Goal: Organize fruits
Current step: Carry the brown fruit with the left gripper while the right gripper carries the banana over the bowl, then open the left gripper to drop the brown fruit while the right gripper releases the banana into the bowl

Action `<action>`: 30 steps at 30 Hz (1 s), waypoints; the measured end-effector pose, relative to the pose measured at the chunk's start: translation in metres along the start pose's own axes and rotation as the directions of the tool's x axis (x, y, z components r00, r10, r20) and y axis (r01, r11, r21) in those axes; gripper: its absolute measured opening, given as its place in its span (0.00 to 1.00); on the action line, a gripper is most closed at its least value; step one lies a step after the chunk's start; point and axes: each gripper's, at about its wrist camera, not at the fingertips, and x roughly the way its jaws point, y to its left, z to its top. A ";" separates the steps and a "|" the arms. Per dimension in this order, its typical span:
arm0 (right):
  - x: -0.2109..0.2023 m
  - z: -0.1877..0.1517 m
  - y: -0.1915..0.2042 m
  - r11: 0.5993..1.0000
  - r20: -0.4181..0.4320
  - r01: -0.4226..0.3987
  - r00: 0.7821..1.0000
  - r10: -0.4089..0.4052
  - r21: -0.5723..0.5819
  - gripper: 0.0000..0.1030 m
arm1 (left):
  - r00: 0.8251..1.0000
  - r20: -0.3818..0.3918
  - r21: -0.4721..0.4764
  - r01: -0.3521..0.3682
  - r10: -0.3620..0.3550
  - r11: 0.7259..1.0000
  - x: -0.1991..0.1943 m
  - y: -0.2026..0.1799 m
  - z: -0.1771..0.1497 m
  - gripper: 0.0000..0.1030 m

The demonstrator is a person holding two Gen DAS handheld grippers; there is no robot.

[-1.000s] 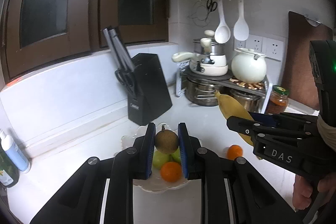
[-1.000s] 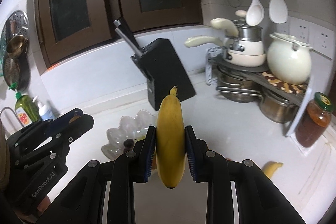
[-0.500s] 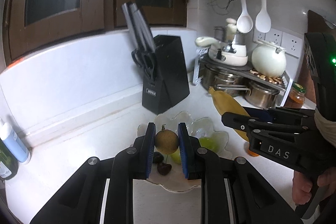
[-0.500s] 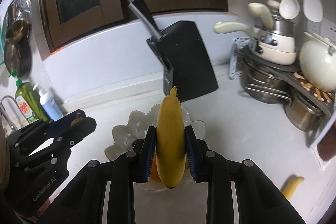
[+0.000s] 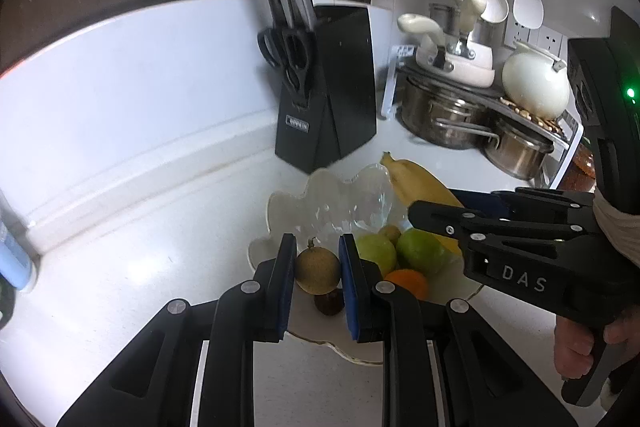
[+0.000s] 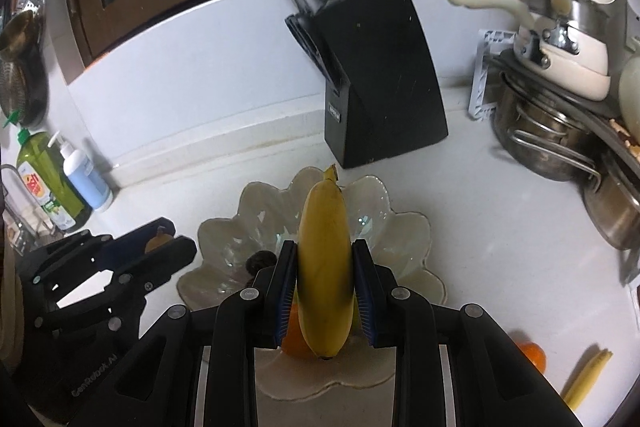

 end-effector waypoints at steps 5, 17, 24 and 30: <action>0.013 0.002 -0.004 1.000 -0.027 -0.010 1.000 0.011 0.008 0.28 | 0.997 -0.061 -0.004 0.053 -0.054 0.999 0.016 -0.001 -0.005 0.22; 0.033 -0.001 -0.010 0.999 -0.073 -0.025 0.997 0.027 0.022 0.28 | 0.983 -0.156 -0.009 0.101 -0.101 0.995 0.037 -0.007 -0.014 0.23; 0.035 -0.002 -0.011 0.999 -0.077 -0.028 0.997 0.030 0.029 0.29 | 0.984 -0.154 -0.007 0.088 -0.088 0.996 0.034 -0.007 -0.014 0.40; 0.020 0.000 -0.007 1.000 -0.030 -0.002 1.000 0.003 0.012 0.35 | 0.987 -0.140 0.003 0.074 -0.073 0.997 0.028 -0.007 -0.013 0.41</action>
